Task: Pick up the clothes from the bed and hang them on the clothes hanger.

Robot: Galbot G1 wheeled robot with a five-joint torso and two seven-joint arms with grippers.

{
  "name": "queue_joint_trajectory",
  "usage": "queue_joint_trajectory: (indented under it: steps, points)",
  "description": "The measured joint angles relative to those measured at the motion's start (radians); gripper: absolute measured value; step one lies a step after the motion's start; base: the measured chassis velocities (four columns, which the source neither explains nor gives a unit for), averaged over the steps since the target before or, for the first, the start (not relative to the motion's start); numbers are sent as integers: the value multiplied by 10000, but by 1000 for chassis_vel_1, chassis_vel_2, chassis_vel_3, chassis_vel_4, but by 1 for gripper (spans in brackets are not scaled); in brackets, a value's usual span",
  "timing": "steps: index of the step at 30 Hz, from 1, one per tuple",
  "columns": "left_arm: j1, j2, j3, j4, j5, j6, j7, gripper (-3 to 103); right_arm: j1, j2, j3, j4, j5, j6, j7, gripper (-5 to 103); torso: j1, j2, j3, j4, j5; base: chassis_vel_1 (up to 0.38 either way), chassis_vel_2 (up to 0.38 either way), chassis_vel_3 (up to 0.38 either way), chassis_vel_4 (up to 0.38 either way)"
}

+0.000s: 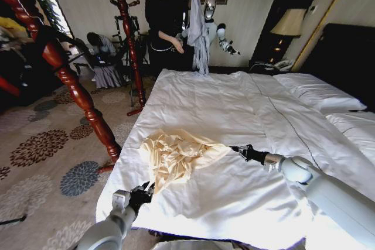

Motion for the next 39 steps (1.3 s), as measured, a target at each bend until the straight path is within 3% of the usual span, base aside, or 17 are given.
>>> queue_joint_trajectory:
  steps: [2, 5, 8, 10, 16, 21, 23, 31, 34, 39]
  points:
    - [-476, -98, 99, 6, -120, -45, -187, 53, 40, 78, -4, -29, -6, 2, 16, 0, -1, 0, 0, 0, 0, 0, 0, 0, 0]
    - [-1046, -260, 221, 203, -382, -50, -322, 58, 43, 104, -17, -14, -8, -17, 21, 0, 0, -1, 0, -6, -2, 0, 0, 0, 0]
    - [-1761, -517, 473, 729, -705, -50, -313, 74, 33, 109, -60, 106, -11, -106, 29, 0, 1, -1, 0, -5, -1, 0, 0, 0, 0]
    - [-1945, -637, 583, 947, -717, -47, -247, 74, 55, 109, -106, 115, -12, -125, 29, 0, 0, -1, 0, -5, -2, 0, 0, 0, 0]
    - [-2959, -1386, 1353, 1953, -424, -43, -30, 99, 125, 32, -301, 116, 12, -135, 30, 0, 0, -1, 0, -2, -2, 0, 0, 0, 0]
    - [-3750, -1749, 1758, 2571, -316, -32, -28, 82, 113, 31, -301, 69, 27, -135, 30, 0, 1, -1, 1, -4, -1, 0, 0, 0, 0]
    - [-3826, -1790, 1794, 2668, -291, -33, -28, 82, 113, 38, -302, 62, 28, -135, 30, 0, 1, -1, 0, -3, 0, 0, 0, 0, 0]
    - [-4327, -2339, 2460, 3359, -126, -33, -7, 50, 127, 79, -362, -7, 69, -135, 28, 0, 1, -1, 1, -2, 0, 0, 0, 0, 0]
    - [-4383, -2433, 2653, 3441, -50, -25, -7, 43, 129, 82, -363, -7, 79, -137, 27, 0, 1, -1, 1, -3, -2, 0, 0, 0, 0]
    - [-4343, -2447, 2763, 3540, 110, -21, 22, 40, 103, 82, -359, -43, 82, -138, 25, 0, 1, -1, 0, -3, -1, 0, 0, 0, 0]
